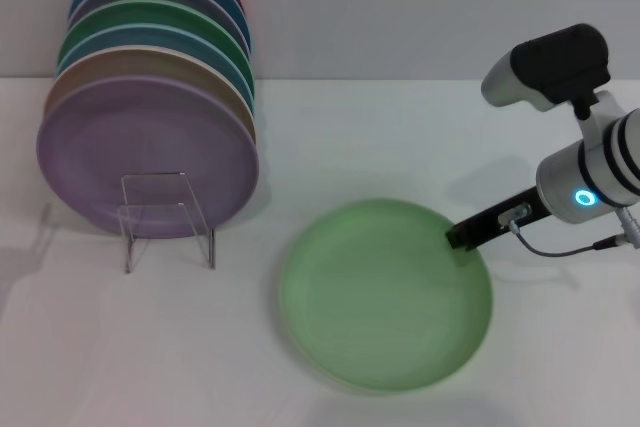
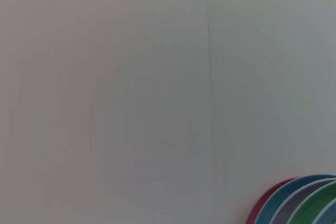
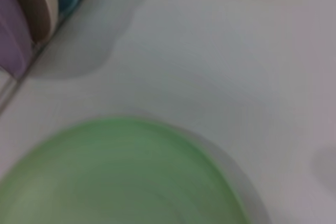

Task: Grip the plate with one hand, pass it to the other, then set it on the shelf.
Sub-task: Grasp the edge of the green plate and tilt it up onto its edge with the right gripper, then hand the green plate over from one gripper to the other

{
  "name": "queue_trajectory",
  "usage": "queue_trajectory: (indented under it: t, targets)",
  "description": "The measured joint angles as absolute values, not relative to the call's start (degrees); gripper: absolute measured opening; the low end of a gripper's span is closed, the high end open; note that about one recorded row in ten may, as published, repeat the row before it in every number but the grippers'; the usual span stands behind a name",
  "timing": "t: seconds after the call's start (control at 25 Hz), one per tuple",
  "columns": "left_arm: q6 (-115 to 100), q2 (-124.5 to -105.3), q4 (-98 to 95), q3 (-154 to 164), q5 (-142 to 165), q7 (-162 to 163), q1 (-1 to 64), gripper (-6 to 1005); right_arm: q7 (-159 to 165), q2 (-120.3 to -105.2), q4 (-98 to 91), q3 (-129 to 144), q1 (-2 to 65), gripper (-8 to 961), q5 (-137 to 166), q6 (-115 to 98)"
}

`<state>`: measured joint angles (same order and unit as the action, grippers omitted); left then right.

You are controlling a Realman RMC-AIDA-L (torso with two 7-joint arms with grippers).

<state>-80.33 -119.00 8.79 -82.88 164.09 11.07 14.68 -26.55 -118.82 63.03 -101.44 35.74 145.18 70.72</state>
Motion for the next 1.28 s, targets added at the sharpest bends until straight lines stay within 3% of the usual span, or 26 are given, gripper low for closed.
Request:
queue_trajectory:
  t: [0.36, 0.68, 0.84, 1.0, 1.2, 1.28]
  targets:
    - [-85.2, -118.78, 9.0, -79.5, 164.2, 12.5, 13.9, 826, -31.5, -118.94, 76.2, -101.6, 28.5, 24, 139.4, 70.4]
    - [-92.4, -117.27, 12.3, -71.0, 165.2, 14.6, 13.5, 826, -46.5, -119.08, 88.1, -101.7, 15.3, 21, 127.2, 62.6]
    - [-87.6, -113.07, 20.8, -64.7, 165.6, 18.8, 13.3, 825, -58.8, -119.17, 88.2, -101.6, 9.6, 21, 119.0, 57.3]
    - [-77.0, -109.04, 37.4, -60.9, 165.7, 12.8, 9.6, 825, -62.8, -119.14, 85.3, -103.8, 8.2, 21, 115.6, 55.1]
    - [-45.8, -104.0, 67.1, -60.0, 165.7, 3.8, 4.1, 825, -70.6, -119.29, 82.4, -104.8, 7.1, 21, 110.2, 53.2]
    - [-33.6, -102.8, 76.3, -59.9, 165.7, 2.2, 3.6, 825, -72.8, -119.28, 81.5, -105.2, 6.9, 22, 108.4, 52.4]
